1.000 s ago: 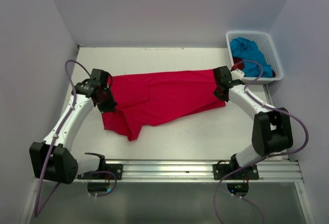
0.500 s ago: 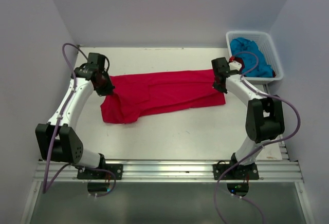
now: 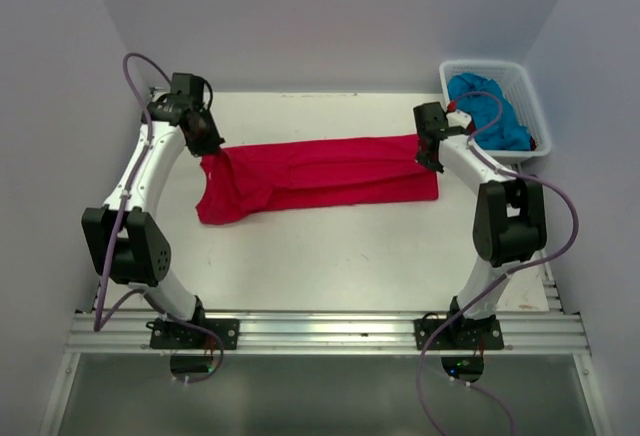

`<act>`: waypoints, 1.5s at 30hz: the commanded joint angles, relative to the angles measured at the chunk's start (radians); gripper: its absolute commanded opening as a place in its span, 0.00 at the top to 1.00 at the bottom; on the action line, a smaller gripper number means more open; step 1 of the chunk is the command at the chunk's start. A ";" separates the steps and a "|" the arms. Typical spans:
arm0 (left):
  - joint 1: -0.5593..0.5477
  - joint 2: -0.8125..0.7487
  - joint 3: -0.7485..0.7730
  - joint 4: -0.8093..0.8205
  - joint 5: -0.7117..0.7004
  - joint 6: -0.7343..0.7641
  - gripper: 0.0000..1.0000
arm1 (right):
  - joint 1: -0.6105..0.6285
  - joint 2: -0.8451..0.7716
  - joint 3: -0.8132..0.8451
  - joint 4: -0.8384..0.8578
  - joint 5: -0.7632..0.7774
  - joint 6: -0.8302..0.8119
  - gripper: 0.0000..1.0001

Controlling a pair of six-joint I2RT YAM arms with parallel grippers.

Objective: Fold and stack the t-shirts
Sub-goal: Fold the other side of the tshirt into a rectangle

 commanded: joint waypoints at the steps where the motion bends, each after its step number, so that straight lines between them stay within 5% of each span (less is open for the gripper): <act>1: 0.012 0.064 0.085 0.034 -0.022 0.042 1.00 | -0.011 0.025 0.059 -0.006 0.046 -0.020 1.00; 29: 0.070 0.255 0.253 0.057 -0.047 0.059 1.00 | -0.032 0.185 0.167 0.037 0.002 -0.063 1.00; 32: 0.070 0.259 0.234 0.090 -0.015 0.060 1.00 | -0.034 0.190 0.152 0.088 -0.047 -0.095 0.75; 35: 0.070 0.230 0.194 0.165 0.013 0.055 0.87 | -0.032 0.174 0.124 0.141 -0.112 -0.127 0.44; 40: 0.070 0.151 0.142 0.251 0.033 0.052 0.55 | -0.034 0.082 0.055 0.229 -0.136 -0.144 0.33; 45: 0.070 -0.002 0.051 0.395 0.118 0.054 0.44 | -0.032 -0.056 -0.022 0.331 -0.139 -0.161 0.33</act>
